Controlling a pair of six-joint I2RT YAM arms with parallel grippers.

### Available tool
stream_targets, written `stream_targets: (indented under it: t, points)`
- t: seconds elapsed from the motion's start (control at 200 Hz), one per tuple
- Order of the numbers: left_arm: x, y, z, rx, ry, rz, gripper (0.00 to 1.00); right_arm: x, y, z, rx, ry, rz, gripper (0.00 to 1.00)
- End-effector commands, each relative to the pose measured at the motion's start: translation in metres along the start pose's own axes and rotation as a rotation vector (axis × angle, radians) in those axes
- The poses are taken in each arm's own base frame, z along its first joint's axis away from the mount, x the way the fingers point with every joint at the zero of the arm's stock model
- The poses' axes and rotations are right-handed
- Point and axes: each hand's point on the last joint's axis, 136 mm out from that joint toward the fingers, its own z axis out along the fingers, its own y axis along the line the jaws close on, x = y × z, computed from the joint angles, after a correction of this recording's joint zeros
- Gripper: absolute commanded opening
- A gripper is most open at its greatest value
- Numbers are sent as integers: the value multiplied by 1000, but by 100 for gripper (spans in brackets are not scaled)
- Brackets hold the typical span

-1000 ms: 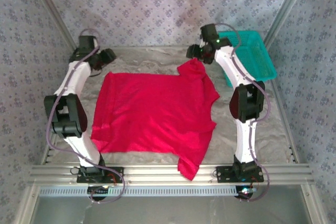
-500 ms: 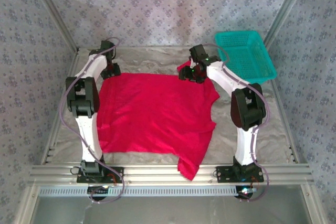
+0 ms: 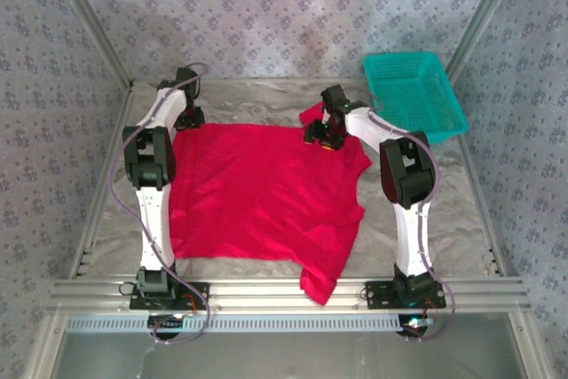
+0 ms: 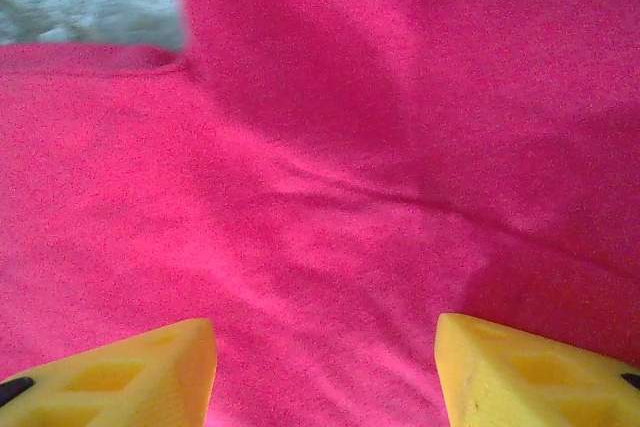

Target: Fold the inside-out t-shirt

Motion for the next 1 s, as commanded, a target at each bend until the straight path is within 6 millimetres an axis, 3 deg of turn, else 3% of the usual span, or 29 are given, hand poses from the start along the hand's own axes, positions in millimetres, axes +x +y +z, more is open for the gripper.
stream_targets:
  t: [0.0, 0.05, 0.245, 0.41, 0.455, 0.55, 0.615, 0.7, 0.824, 0.994]
  points:
    - [-3, 8, -4, -31, 18, 34, 11, 0, -28, 13, 35, 33, 87, 60]
    - [-5, 9, -3, -30, 20, 36, 0, -1, -38, 13, 56, 32, 104, 59]
    - [-25, 11, -20, 85, -27, -60, 0, -6, -66, 10, 136, 31, 142, 51]
    - [-40, 3, -45, 270, -89, -148, 0, -9, -66, 12, 127, 30, 143, 50]
    - [-40, -2, -47, 293, -88, -140, 14, -9, -64, 12, 120, 31, 140, 50]
    - [-35, -9, -48, 277, -80, -120, 18, -10, -57, 13, 107, 34, 132, 50]
    - [-32, -14, -48, 261, -80, -107, 46, -11, -54, 14, 100, 35, 125, 50]
    - [-29, -21, -45, 213, -82, -68, 59, -10, -52, 14, 98, 41, 119, 50]
    - [-25, -27, -35, 136, -52, -12, 61, -11, -50, 12, 97, 43, 115, 50]
    - [-22, -27, -15, 79, -7, 17, 52, -12, -49, 10, 93, 42, 113, 50]
